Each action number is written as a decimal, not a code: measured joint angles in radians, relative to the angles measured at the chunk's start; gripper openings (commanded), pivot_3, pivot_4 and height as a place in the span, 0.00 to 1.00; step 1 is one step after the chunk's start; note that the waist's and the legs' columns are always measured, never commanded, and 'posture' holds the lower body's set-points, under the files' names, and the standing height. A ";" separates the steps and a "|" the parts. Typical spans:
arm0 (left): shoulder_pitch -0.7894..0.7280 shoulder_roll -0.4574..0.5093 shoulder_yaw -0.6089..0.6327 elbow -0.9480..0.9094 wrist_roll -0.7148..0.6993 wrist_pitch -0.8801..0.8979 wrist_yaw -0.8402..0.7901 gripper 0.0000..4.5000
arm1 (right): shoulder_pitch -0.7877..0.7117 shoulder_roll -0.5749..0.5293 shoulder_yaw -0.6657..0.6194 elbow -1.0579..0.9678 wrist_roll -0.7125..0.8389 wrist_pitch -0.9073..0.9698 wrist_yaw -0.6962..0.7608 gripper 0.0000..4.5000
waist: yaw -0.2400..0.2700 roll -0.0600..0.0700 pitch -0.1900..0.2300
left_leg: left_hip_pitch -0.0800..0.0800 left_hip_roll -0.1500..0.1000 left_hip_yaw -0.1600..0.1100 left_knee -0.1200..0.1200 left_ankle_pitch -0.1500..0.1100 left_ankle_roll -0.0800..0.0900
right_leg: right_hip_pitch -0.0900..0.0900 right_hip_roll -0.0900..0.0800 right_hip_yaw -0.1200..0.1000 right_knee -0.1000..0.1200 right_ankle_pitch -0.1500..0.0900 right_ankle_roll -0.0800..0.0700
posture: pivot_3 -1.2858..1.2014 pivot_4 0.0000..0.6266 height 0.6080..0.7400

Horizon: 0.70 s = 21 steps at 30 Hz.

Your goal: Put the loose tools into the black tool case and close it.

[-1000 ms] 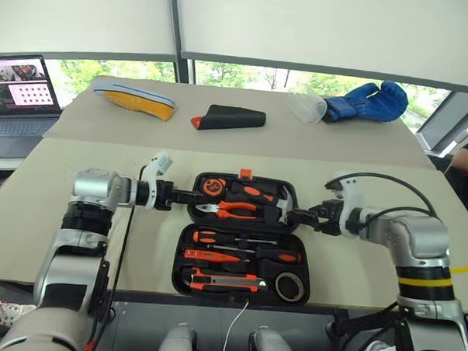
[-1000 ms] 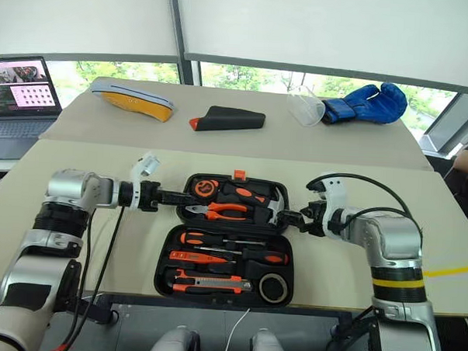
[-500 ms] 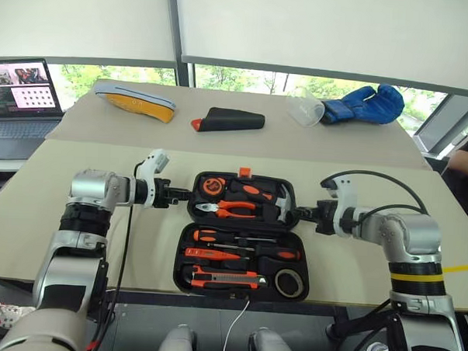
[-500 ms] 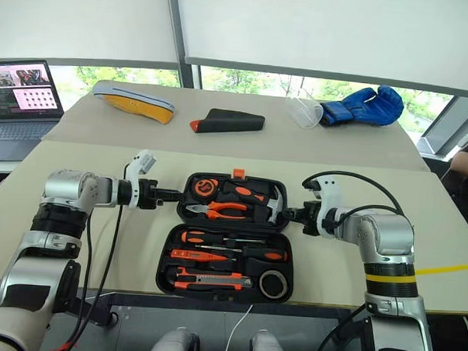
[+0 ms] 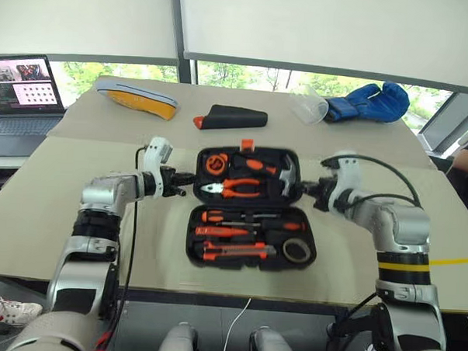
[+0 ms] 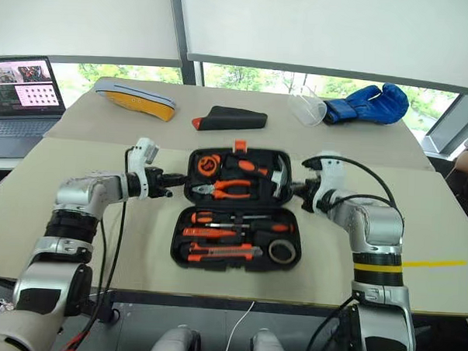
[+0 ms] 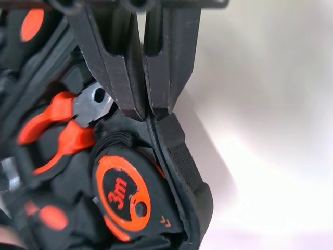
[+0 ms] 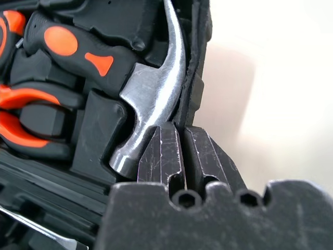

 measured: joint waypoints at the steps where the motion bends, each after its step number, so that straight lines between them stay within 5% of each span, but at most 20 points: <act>1: 0.000 -0.003 -0.005 0.000 0.010 -0.054 0.000 0.00 | 0.007 -0.013 0.028 0.002 -0.031 -0.062 0.001 0.01 | 0.000 0.000 0.000 | -0.001 0.000 0.000 -0.001 0.000 0.000 | -0.001 -0.001 0.000 0.000 0.000 0.000 | 0.52 0.24 0.95; 7: 0.065 -0.006 -0.075 -0.017 0.106 -0.416 -0.018 0.00 | 0.145 0.005 0.074 0.078 -0.143 -0.424 -0.021 0.01 | 0.001 0.001 0.000 | -0.002 -0.002 0.001 -0.009 -0.001 0.001 | 0.000 -0.003 0.000 -0.005 0.001 0.002 | 0.52 0.24 0.95; 20: 0.270 -0.012 -0.074 -0.264 0.106 -0.463 0.039 0.00 | 0.372 0.049 0.060 0.046 -0.241 -0.821 -0.053 0.01 | 0.000 0.001 -0.002 | 0.018 -0.002 0.001 -0.010 -0.001 0.001 | 0.020 -0.002 0.000 -0.015 0.001 0.003 | 0.52 0.24 0.95; 21: 0.300 -0.005 -0.076 -0.291 0.109 -0.478 0.041 0.08 | 0.394 0.033 0.072 0.045 -0.275 -0.871 -0.053 0.00 | -0.001 0.002 -0.003 | 0.020 -0.001 0.001 -0.010 -0.001 0.001 | 0.022 -0.002 0.000 -0.015 0.000 0.003 | 0.52 0.24 0.95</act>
